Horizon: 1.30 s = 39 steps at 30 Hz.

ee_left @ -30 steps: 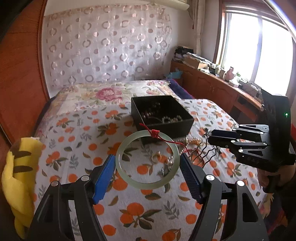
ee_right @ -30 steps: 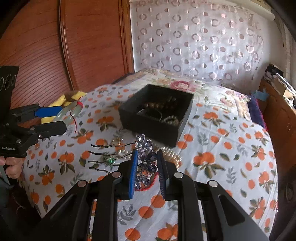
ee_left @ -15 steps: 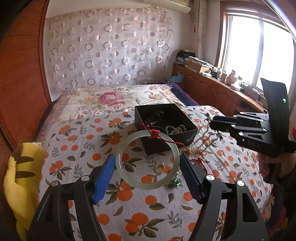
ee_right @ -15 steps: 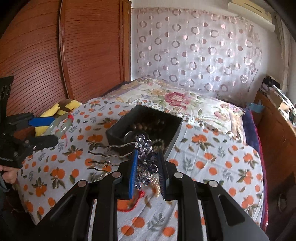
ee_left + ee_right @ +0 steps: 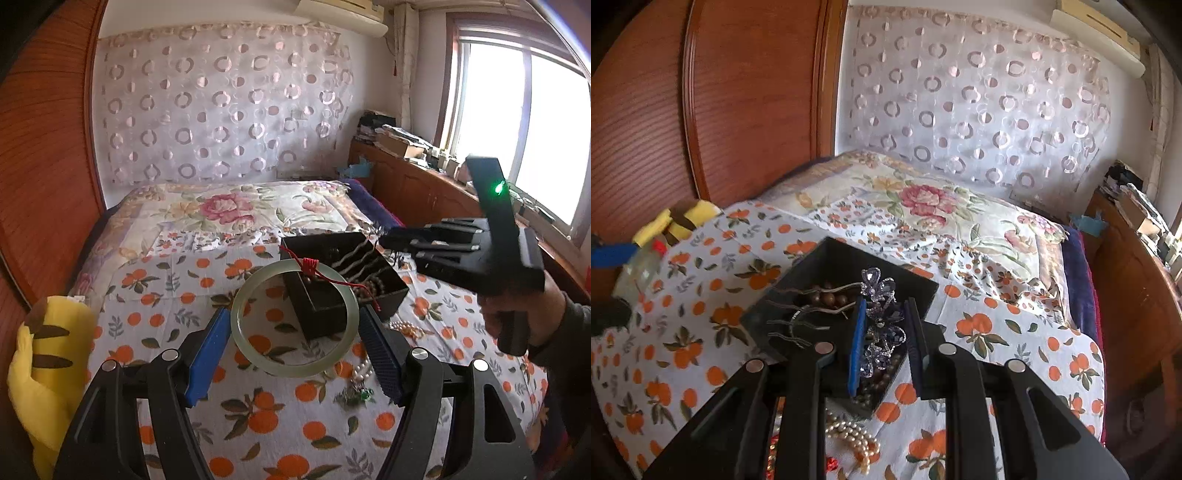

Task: Organize jewelry
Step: 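Carry the brooch into the black box with the right tool while the left tool lowers the jade bangle in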

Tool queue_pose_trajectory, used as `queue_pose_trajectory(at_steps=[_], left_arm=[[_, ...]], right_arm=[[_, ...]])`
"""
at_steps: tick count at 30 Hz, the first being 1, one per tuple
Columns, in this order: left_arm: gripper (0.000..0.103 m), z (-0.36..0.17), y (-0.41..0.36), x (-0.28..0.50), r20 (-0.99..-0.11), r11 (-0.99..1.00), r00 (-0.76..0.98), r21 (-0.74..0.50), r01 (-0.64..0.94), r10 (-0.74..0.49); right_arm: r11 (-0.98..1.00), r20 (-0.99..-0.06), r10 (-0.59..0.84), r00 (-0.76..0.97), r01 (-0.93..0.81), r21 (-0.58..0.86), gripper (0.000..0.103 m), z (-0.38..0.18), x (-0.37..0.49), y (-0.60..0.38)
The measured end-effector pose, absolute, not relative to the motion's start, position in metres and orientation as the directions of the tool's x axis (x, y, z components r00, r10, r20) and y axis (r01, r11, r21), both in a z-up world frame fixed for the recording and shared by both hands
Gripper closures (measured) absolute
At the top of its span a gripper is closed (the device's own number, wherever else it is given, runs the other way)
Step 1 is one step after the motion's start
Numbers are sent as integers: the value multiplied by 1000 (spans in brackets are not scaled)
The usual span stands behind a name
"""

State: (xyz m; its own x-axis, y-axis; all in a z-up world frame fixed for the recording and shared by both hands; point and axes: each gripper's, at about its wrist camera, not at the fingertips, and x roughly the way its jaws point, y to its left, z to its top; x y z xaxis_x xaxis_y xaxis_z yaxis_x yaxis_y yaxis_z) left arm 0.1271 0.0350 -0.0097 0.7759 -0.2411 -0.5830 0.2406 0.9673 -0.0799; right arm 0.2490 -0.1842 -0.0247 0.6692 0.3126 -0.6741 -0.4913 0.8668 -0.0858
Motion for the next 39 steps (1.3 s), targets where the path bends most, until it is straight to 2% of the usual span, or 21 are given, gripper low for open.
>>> queue_pose_trajectory(at_steps=[7, 15, 23, 31, 39], left_arm=[[35, -9, 32, 146, -591, 971, 775, -68, 227, -223], [35, -11, 20, 168, -602, 973, 771, -44, 227, -207], [35, -14, 8, 190, -613, 970, 762, -34, 239, -209], [35, -15, -22, 214, -629, 958, 745, 0, 285, -222], [35, -38, -56, 244, -681, 946, 705, 55, 318, -197]], right_arm=[[865, -704, 289, 648, -492, -98, 80, -42, 260, -173], [863, -735, 315, 600, -503, -40, 78, -54, 264, -175], [856, -700, 379, 605, -516, 18, 77, -40, 254, -195], [876, -662, 377, 647, -481, 29, 77, -23, 243, -235], [892, -646, 375, 665, -449, 55, 76, -22, 238, -269]])
